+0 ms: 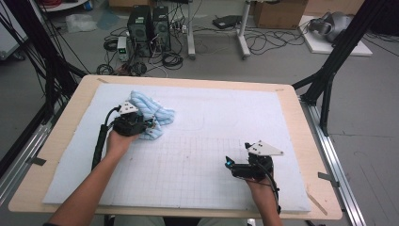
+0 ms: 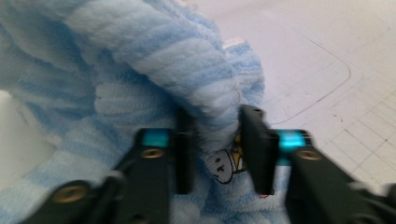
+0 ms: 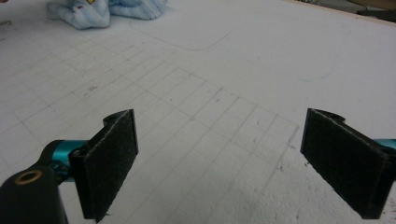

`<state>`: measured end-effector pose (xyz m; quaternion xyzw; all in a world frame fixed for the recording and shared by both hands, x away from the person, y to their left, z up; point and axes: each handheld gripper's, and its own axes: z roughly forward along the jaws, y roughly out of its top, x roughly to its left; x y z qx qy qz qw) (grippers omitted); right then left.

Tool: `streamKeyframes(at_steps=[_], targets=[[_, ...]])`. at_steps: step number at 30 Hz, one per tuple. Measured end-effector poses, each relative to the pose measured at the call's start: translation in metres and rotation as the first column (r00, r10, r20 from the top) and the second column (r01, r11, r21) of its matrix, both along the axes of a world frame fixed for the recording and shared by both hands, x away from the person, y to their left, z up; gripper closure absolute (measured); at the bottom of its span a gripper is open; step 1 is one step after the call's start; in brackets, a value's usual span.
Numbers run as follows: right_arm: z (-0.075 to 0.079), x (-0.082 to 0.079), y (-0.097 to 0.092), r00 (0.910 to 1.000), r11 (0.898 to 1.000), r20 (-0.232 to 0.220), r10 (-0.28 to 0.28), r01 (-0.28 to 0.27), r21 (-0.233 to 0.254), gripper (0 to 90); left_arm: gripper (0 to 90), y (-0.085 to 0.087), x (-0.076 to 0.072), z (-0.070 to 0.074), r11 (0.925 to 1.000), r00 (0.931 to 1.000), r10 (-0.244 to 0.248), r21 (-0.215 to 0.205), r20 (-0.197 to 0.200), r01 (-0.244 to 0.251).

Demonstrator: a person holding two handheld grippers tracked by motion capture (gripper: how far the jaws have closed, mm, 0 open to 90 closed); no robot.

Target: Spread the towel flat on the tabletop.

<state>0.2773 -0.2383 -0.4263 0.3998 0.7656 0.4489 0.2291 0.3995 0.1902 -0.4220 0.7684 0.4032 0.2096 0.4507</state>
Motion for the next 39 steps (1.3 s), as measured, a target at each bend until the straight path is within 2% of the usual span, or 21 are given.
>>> streamKeyframes(at_steps=[4, 8, 9, 10, 12, 15, 16, 17, 19, 21, 22, 23, 24, 26, 28, 29, 30, 31, 33, 35, 39], targets=[[0.0, 0.0, -0.001, 1.0, 1.0, 0.0, -0.003, 0.003, 0.001, 10.3, 82.5, -0.005, -0.007, 0.007, 0.9976, 0.9972, -0.065, -0.022, 0.036, 0.066], [0.0, 0.0, -0.001, 1.0, 1.0, 0.001, -0.005, 0.005, 0.002, 10.3, 83.0, -0.009, -0.016, 0.014, 0.9886, 0.9881, -0.145, -0.035, 0.053, 0.147], [0.0, 0.001, -0.001, 1.0, 1.0, 0.002, -0.004, 0.004, 0.001, 10.3, 83.2, -0.013, -0.023, 0.019, 0.9787, 0.9792, -0.192, -0.062, 0.067, 0.196], [0.0, 0.001, -0.001, 1.0, 1.0, 0.002, -0.004, 0.004, 0.001, 10.3, 83.2, -0.013, -0.023, 0.019, 0.9787, 0.9792, -0.192, -0.062, 0.067, 0.196], [0.0, 0.001, 0.0, 1.0, 1.0, 0.001, -0.006, 0.006, 0.002, 10.3, 83.2, -0.019, -0.03, 0.025, 0.9668, 0.9671, -0.239, -0.073, 0.089, 0.245], [-0.001, 0.001, 0.0, 1.0, 1.0, -0.003, -0.007, 0.007, 0.0, 10.3, 83.2, -0.03, -0.043, 0.035, 0.9406, 0.9429, -0.311, -0.103, 0.119, 0.324], [-0.001, 0.001, 0.0, 1.0, 1.0, -0.004, -0.007, 0.007, 0.001, 10.3, 83.3, -0.038, -0.051, 0.039, 0.9176, 0.9235, -0.361, -0.127, 0.129, 0.377], [-0.001, 0.001, 0.0, 1.0, 1.0, -0.004, -0.007, 0.007, 0.001, 10.3, 83.4, -0.038, -0.051, 0.039, 0.9176, 0.9235, -0.361, -0.127, 0.129, 0.377], [-0.001, 0.001, 0.0, 1.0, 1.0, -0.003, -0.008, 0.008, 0.001, 10.3, 83.4, -0.045, -0.057, 0.042, 0.8965, 0.904, -0.407, -0.133, 0.132, 0.423], [-0.001, 0.001, 0.0, 0.9999, 1.0, -0.001, -0.01, 0.01, 0.003, 10.3, 83.5, -0.055, -0.065, 0.044, 0.8575, 0.8725, -0.47, -0.166, 0.135, 0.487], [-0.001, 0.001, 0.0, 0.9999, 1.0, -0.005, -0.012, 0.012, 0.003, 10.3, 83.5, -0.062, -0.072, 0.047, 0.8284, 0.8454, -0.514, -0.172, 0.145, 0.533], [-0.001, 0.001, 0.0, 0.9999, 1.0, -0.006, -0.012, 0.012, 0.003, 10.3, 83.4, -0.062, -0.072, 0.047, 0.8284, 0.8454, -0.514, -0.172, 0.145, 0.533], [-0.001, 0.001, 0.0, 0.9999, 1.0, -0.006, -0.012, 0.012, 0.003, 10.3, 83.4, -0.067, -0.075, 0.048, 0.8173, 0.8327, -0.533, -0.163, 0.15, 0.553], [-0.001, 0.001, 0.0, 0.9999, 1.0, -0.007, -0.014, 0.014, 0.001, 10.3, 83.1, -0.073, -0.077, 0.045, 0.8093, 0.8225, -0.551, -0.15, 0.141, 0.568], [-0.001, 0.001, -0.001, 0.9999, 1.0, -0.003, -0.014, 0.014, -0.001, 10.3, 81.1, -0.076, -0.074, 0.04, 0.8262, 0.8343, -0.536, -0.123, 0.128, 0.55], [-0.001, 0.001, -0.001, 0.9998, 1.0, -0.006, -0.019, 0.019, 0.001, 10.3, 75.5, -0.075, -0.072, 0.037, 0.8495, 0.8563, -0.503, -0.116, 0.117, 0.515], [-0.001, 0.0, -0.001, 0.9998, 1.0, -0.007, -0.02, 0.02, -0.001, 10.3, 54.0, -0.074, -0.07, 0.034, 0.8717, 0.878, -0.469, -0.11, 0.098, 0.477], [-0.001, 0.0, -0.001, 0.9998, 1.0, -0.006, -0.021, 0.021, -0.003, 10.3, 49.0, -0.072, -0.068, 0.033, 0.8899, 0.8955, -0.436, -0.106, 0.091, 0.444], [-0.001, 0.0, -0.002, 0.9997, 1.0, -0.011, -0.024, 0.024, -0.004, 10.3, 43.6, -0.062, -0.065, 0.031, 0.9187, 0.9224, -0.373, -0.1, 0.102, 0.382], [-0.001, 0.001, -0.002, 0.9997, 1.0, -0.012, -0.02, 0.02, 0.003, 10.3, 41.8, -0.05, -0.064, 0.03, 0.9385, 0.9386, -0.326, -0.08, 0.113, 0.336], [-0.001, 0.002, 0.001, 0.9999, 1.0, -0.011, -0.014, 0.014, 0.012, 10.3, 40.5, -0.024, -0.062, 0.022, 0.9617, 0.9628, -0.249, -0.091, 0.105, 0.259]])
